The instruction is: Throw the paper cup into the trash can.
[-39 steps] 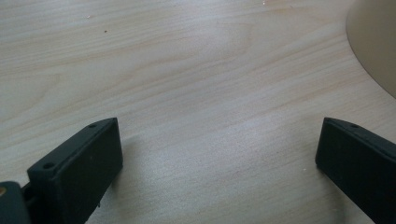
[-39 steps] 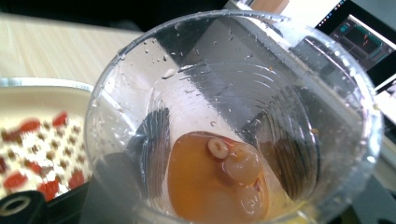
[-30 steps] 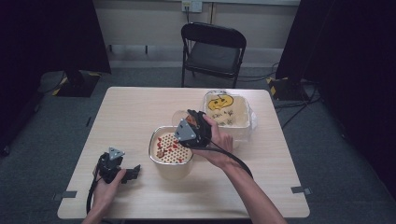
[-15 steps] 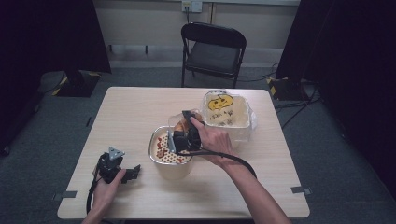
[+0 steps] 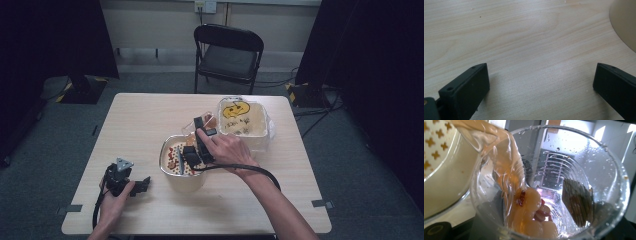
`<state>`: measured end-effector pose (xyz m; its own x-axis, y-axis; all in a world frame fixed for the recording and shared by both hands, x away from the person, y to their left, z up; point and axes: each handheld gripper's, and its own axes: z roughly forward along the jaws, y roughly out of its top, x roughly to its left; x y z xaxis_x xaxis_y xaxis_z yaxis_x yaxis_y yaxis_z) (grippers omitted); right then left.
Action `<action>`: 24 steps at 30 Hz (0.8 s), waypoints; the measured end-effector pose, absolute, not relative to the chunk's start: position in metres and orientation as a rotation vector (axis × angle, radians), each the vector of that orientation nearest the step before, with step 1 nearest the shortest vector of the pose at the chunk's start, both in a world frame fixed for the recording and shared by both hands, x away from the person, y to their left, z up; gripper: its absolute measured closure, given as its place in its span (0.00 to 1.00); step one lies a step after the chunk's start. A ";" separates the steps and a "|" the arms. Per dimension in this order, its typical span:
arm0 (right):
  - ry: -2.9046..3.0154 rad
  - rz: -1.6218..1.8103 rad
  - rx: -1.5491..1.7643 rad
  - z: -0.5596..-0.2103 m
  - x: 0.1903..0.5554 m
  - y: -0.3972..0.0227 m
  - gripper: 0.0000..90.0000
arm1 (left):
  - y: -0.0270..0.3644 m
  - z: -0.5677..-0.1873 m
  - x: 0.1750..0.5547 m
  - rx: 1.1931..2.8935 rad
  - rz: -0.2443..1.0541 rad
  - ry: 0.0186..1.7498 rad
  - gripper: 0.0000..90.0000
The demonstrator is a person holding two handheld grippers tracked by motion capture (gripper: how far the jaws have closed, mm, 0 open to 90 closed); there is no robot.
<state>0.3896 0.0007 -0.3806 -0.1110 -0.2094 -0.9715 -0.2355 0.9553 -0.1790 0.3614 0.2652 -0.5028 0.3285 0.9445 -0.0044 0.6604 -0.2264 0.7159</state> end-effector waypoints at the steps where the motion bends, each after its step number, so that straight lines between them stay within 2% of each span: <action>1: 1.677 -0.011 -0.364 -0.382 0.389 0.001 0.51 | 0.265 -0.503 0.361 1.978 0.589 1.405 0.00; 11: 1.564 -0.195 -0.528 -0.390 0.386 0.005 0.52 | 0.265 -0.503 0.361 1.977 0.588 1.406 0.00; 24: 1.472 -0.270 -0.607 -0.393 0.380 0.003 0.52 | 0.265 -0.503 0.361 1.979 0.591 1.405 0.00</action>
<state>0.3796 0.0032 -0.3935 0.1036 -0.5248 -0.8449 -0.1902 0.8233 -0.5347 0.3614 0.2654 -0.5027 0.3297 0.9441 -0.0002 0.6601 -0.2304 0.7150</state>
